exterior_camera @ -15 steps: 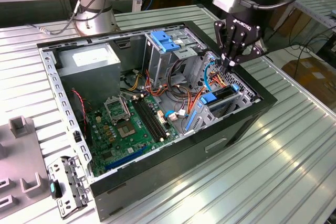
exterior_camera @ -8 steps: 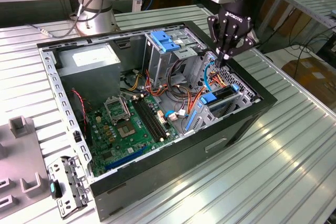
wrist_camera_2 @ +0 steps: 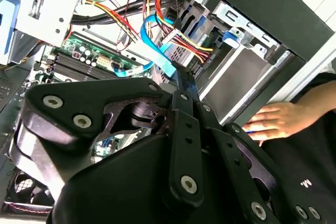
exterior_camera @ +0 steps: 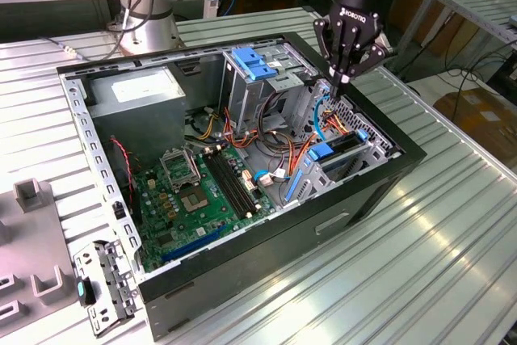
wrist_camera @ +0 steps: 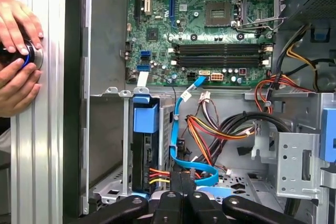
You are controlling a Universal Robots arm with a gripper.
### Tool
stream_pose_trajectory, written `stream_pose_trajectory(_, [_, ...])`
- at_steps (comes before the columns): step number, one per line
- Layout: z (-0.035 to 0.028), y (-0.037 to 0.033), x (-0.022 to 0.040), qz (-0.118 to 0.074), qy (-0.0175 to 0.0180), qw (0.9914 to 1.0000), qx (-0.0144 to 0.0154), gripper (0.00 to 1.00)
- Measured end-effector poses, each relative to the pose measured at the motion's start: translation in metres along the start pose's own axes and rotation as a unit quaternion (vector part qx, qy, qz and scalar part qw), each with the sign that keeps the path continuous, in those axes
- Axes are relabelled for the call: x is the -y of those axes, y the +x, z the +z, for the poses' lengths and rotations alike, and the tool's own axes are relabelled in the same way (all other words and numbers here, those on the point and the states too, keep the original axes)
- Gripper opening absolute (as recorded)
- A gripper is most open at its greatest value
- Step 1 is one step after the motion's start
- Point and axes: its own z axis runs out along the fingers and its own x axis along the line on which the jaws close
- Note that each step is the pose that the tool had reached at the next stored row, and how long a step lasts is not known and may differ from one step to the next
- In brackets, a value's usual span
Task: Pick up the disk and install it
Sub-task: 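Insert the second disk wire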
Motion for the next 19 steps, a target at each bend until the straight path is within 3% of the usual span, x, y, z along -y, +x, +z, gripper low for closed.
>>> stream_pose_trajectory(3, [-0.0020, -0.0043, 0.0009, 0.000, -0.0006, 0.99996, -0.0087, 0.11])
stream_pose_trajectory(6, [-0.0031, -0.0092, 0.0035, -0.001, -0.0047, 0.99988, -0.0145, 0.11])
stream_pose_trajectory(9, [-0.0016, -0.0139, 0.0050, -0.002, -0.0088, 0.99984, -0.0156, 0.11])
stream_pose_trajectory(12, [0.0066, -0.0159, 0.0050, -0.002, -0.0089, 0.99982, -0.0167, 0.11])
stream_pose_trajectory(13, [0.0089, -0.0164, 0.0050, -0.002, -0.0089, 0.99978, -0.0191, 0.17])
stream_pose_trajectory(15, [0.0107, -0.0168, 0.0050, -0.002, -0.0089, 0.99970, -0.0226, 0.17])
stream_pose_trajectory(16, [0.0118, -0.0170, 0.0050, -0.002, -0.0089, 0.99965, -0.0246, 0.24])
stream_pose_trajectory(19, [0.0157, -0.0180, 0.0050, -0.002, -0.0090, 0.99954, -0.0290, 0.24])
